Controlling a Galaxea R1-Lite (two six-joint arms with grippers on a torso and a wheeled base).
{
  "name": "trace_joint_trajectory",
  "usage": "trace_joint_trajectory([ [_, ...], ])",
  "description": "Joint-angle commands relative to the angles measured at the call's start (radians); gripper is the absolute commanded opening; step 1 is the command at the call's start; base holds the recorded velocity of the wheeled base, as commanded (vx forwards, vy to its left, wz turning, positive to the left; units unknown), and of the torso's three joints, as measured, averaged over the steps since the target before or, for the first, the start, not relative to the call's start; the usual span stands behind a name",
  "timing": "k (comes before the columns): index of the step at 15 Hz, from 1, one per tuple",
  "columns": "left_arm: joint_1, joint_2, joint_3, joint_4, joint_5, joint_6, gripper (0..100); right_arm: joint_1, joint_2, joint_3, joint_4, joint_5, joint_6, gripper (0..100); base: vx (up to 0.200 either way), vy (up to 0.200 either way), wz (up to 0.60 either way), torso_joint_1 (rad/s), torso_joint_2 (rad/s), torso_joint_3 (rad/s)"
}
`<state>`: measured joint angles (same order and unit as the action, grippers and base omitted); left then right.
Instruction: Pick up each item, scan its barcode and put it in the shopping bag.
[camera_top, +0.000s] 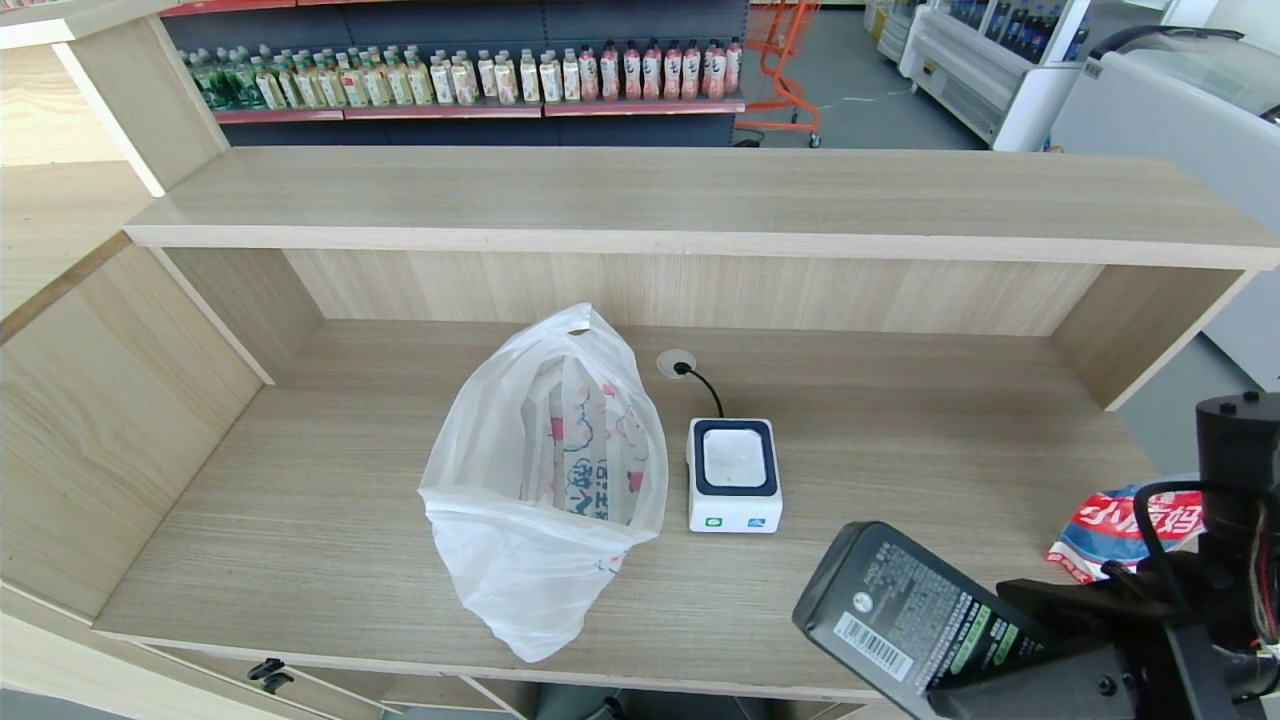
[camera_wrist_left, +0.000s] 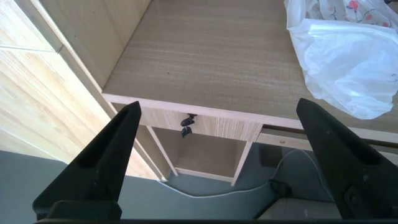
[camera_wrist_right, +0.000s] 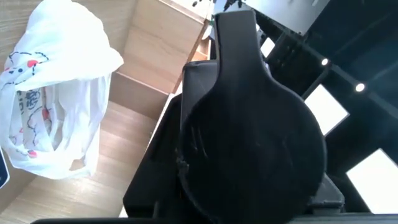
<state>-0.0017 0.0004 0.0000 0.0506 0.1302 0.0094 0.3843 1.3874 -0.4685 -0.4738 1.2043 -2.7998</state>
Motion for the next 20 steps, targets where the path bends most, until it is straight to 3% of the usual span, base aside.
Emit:
trace_joint_trajectory([
  [1,0.0,0.0,0.0,0.0,0.0,0.0,100,0.001,0.008,-0.021,-0.005,0.0,-0.029,0,0.0,0.0,0.0,0.0,0.0,0.0],
  [10,0.0,0.0,0.0,0.0,0.0,0.0,100,0.024,0.039,-0.068,-0.006,0.0,-0.029,0,0.0,0.0,0.0,0.0,0.0,0.0],
  [13,0.0,0.0,0.0,0.0,0.0,0.0,100,0.031,0.016,-0.071,-0.006,0.0,0.042,0,0.0,0.0,0.0,0.0,0.0,0.0],
  [15,0.0,0.0,0.0,0.0,0.0,0.0,100,0.025,-0.073,-0.131,-0.031,-0.003,0.322,0,0.0,0.0,0.0,0.0,0.0,0.0],
  [18,0.0,0.001,0.0,0.0,0.0,0.0,100,-0.171,-0.102,-0.159,-0.057,-0.088,0.895,0,0.0,0.0,0.0,0.0,0.0,0.0],
  [19,0.0,0.0,0.0,0.0,0.0,0.0,100,-0.229,-0.143,-0.156,-0.058,-0.115,1.02,0,0.0,0.0,0.0,0.0,0.0,0.0],
  [20,0.0,0.0,0.0,0.0,0.0,0.0,100,-0.304,-0.171,-0.137,-0.049,-0.046,1.131,0,0.0,0.0,0.0,0.0,0.0,0.0],
])
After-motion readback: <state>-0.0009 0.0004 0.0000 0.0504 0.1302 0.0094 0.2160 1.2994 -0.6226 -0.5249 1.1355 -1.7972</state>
